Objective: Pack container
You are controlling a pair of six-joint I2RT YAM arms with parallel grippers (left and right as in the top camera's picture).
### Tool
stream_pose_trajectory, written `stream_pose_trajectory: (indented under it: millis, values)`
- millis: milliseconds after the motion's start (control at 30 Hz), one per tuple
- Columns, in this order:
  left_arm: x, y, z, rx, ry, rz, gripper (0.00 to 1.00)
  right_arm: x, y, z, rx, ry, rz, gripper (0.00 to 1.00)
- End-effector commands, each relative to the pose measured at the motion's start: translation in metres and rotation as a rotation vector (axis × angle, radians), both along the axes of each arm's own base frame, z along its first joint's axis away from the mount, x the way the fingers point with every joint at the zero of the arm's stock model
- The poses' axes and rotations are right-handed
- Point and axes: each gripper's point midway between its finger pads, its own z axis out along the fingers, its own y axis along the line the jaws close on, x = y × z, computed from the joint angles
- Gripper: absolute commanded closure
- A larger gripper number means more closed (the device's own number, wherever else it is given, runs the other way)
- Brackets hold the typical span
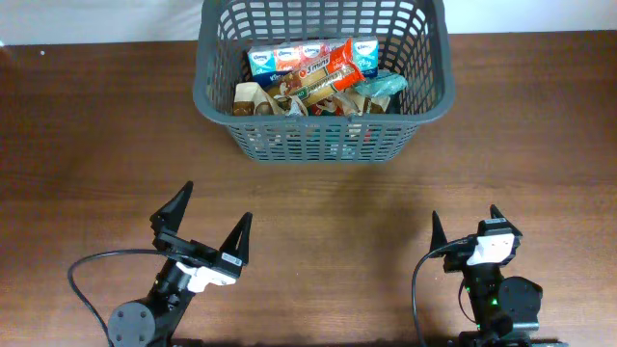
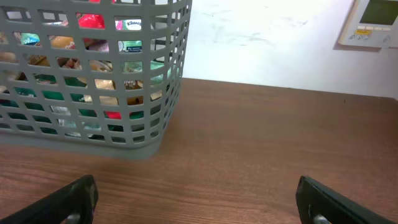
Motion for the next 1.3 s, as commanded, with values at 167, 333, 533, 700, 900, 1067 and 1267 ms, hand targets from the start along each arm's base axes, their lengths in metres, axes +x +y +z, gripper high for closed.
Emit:
stream_pose_trajectory:
  millis: [167,333,533,700,900,1067,1267]
  values:
    - [-0.005,0.001,0.007,-0.025,-0.049,0.001,0.01,0.000,0.002,-0.002,0.002,-0.001,0.009,0.01]
    - [0.005,0.050,0.016,-0.423,0.026,0.198,0.01,0.000,0.002,-0.002,0.002,-0.001,0.009,0.01]
    - [0.011,0.075,-0.014,-0.609,0.104,0.303,0.01,0.000,0.002,-0.002,0.002,-0.001,0.009,0.01]
    - [0.011,0.068,-0.047,-0.627,0.141,0.265,0.01,0.000,0.002,-0.002,0.002,-0.001,0.009,0.01]
    - [0.016,0.068,-0.077,-0.605,0.257,0.306,0.01,0.000,0.002,-0.002,0.001,-0.001,0.009,0.01]
    - [0.017,0.068,-0.090,-0.594,0.310,0.323,0.01,0.000,0.002,-0.002,0.002,-0.001,0.009,0.01]
    - [0.017,0.069,-0.125,-0.566,0.446,0.369,0.01,0.000,0.002,-0.002,0.002,-0.001,0.010,0.01]
